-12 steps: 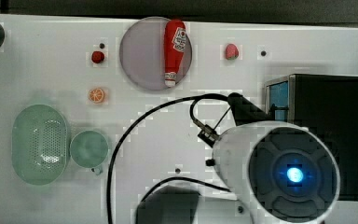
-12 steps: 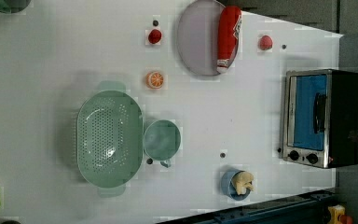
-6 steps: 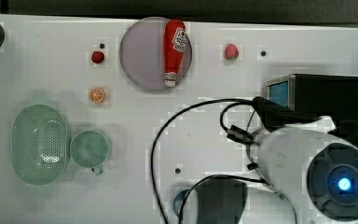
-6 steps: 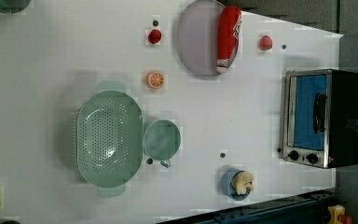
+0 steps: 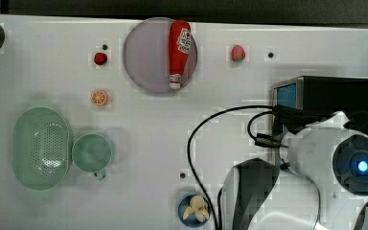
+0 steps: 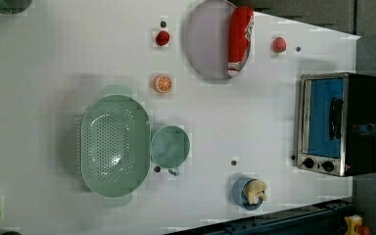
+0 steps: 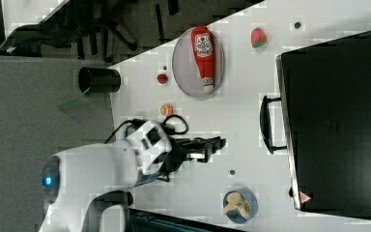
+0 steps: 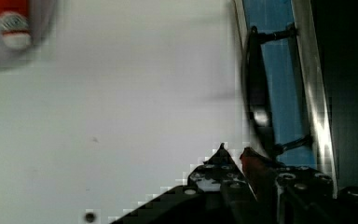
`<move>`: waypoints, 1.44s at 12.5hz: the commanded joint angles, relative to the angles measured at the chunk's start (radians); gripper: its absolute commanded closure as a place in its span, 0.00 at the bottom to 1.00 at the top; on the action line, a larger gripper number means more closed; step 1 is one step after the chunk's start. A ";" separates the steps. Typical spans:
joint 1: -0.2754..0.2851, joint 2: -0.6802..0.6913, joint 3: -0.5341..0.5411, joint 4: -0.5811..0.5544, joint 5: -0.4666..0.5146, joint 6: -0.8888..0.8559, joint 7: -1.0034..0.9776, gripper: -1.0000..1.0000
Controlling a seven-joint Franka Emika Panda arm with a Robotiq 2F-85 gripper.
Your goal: Flap open oven.
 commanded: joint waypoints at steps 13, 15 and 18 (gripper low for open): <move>-0.009 0.293 -0.093 0.018 -0.002 0.270 -0.129 0.83; -0.007 0.314 -0.086 0.017 -0.002 0.284 -0.129 0.83; 0.000 0.323 -0.073 0.018 -0.004 0.284 -0.129 0.83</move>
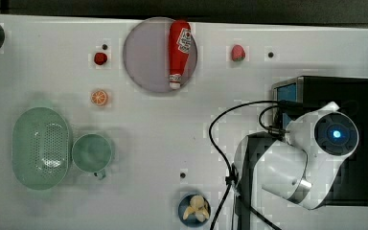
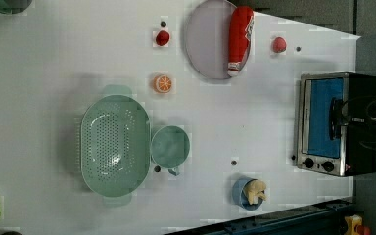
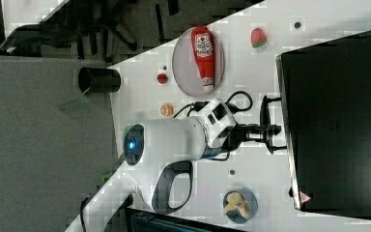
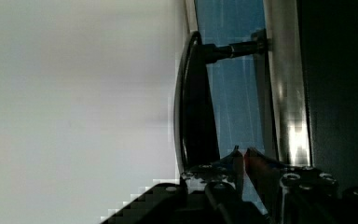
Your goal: Flap open oven.
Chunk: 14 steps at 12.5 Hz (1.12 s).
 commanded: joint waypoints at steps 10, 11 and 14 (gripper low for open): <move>0.083 0.035 0.137 -0.048 -0.328 -0.005 0.346 0.83; 0.092 0.049 0.151 -0.049 -0.367 -0.006 0.395 0.83; 0.122 0.110 0.190 -0.047 -0.443 -0.009 0.552 0.83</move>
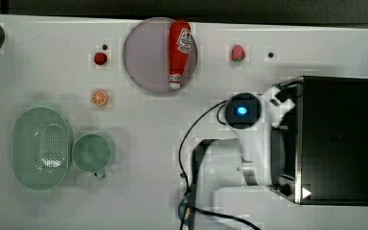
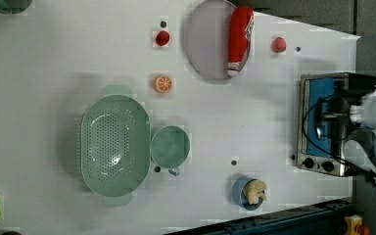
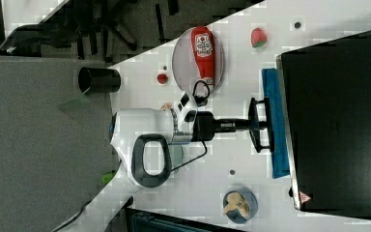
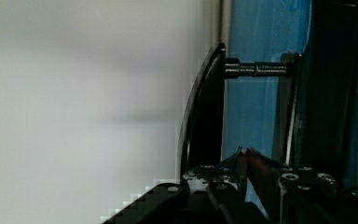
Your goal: Flap open oven.
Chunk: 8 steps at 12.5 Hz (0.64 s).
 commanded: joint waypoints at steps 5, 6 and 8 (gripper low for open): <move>0.144 0.194 0.060 -0.001 -0.225 0.011 0.525 0.83; 0.162 0.222 0.060 0.008 -0.256 0.007 0.572 0.83; 0.197 0.278 0.060 0.033 -0.308 -0.018 0.612 0.83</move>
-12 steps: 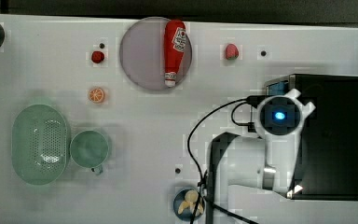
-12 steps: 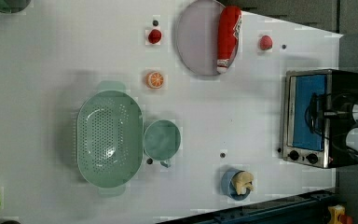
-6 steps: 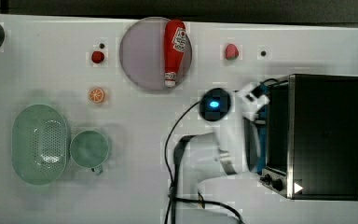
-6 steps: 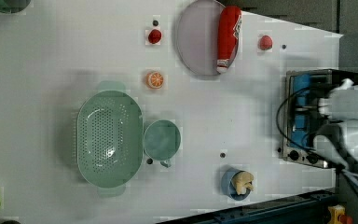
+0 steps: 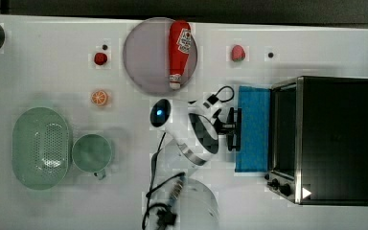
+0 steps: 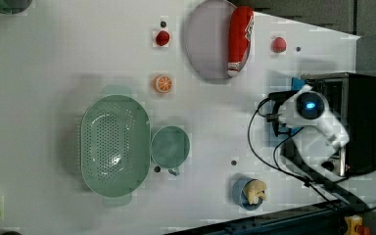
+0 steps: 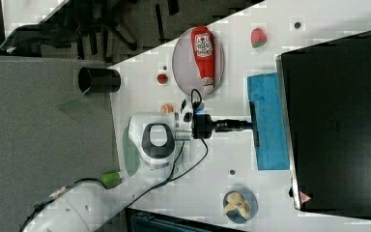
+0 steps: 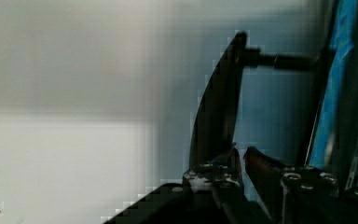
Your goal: Flap open oven.
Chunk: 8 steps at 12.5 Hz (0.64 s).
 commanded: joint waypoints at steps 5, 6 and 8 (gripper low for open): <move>0.076 0.091 -0.014 0.060 -0.036 -0.037 0.147 0.83; 0.076 0.094 -0.015 0.061 -0.036 -0.036 0.147 0.83; 0.075 0.080 -0.020 0.063 -0.032 -0.017 0.147 0.83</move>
